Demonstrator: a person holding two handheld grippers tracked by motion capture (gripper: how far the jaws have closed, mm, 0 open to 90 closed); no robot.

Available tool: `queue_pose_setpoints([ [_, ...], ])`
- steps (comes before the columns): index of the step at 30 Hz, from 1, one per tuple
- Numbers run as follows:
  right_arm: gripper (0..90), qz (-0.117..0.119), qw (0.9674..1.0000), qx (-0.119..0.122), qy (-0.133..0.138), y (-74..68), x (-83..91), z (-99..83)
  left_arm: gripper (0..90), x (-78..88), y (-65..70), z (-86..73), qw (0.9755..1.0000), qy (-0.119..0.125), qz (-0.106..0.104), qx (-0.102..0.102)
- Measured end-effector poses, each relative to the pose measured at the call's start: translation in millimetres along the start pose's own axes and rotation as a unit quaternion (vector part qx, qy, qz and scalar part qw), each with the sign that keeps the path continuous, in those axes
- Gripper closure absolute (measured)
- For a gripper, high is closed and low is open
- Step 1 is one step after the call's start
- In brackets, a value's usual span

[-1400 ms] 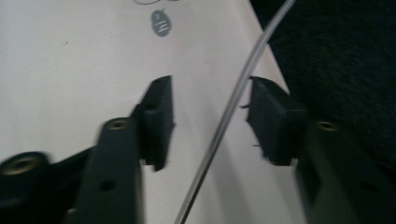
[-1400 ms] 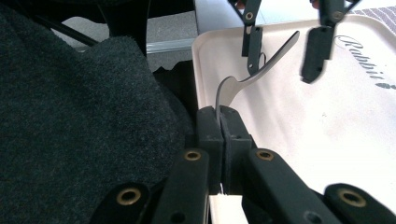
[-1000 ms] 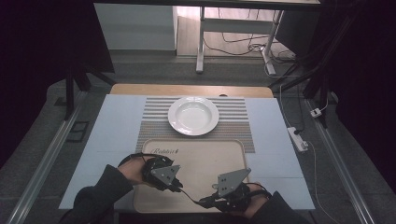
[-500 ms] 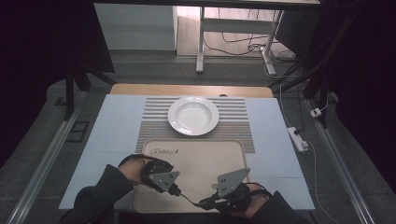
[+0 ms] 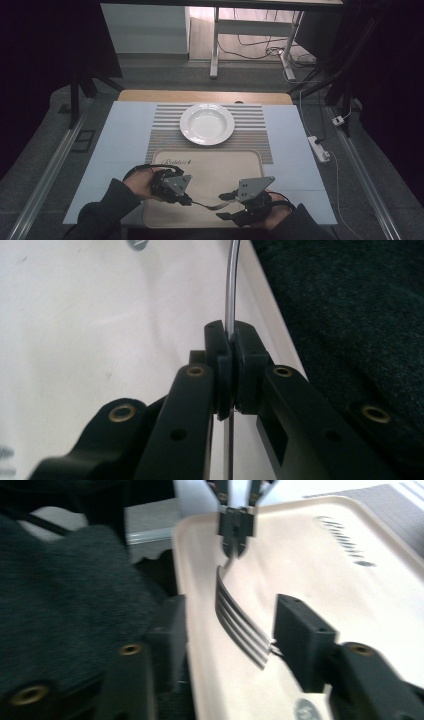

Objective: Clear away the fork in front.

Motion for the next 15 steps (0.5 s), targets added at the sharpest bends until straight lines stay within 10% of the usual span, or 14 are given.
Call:
queue_pose_setpoints([
  [9,25.4,-0.062,0.9972,-0.043,-0.007,11.8,1.1,-4.0,86.5,-0.6,0.8,-7.3,0.9965,-0.027,0.037,0.069],
  [15,19.5,-0.106,0.9916,-0.073,-0.018,16.1,5.8,-8.0,86.6,0.0,1.3,-15.4,0.9869,-0.033,0.053,0.148],
])
Point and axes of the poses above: each handheld gripper's, and its own axes: x roughly backward along the jaws, z roughly out of its top, y roughly to its right, the point moved 2 cm from there along -x, roughly forward along the jaws, and after that the axes turned 1 degree about x, right-handed, at the moved point
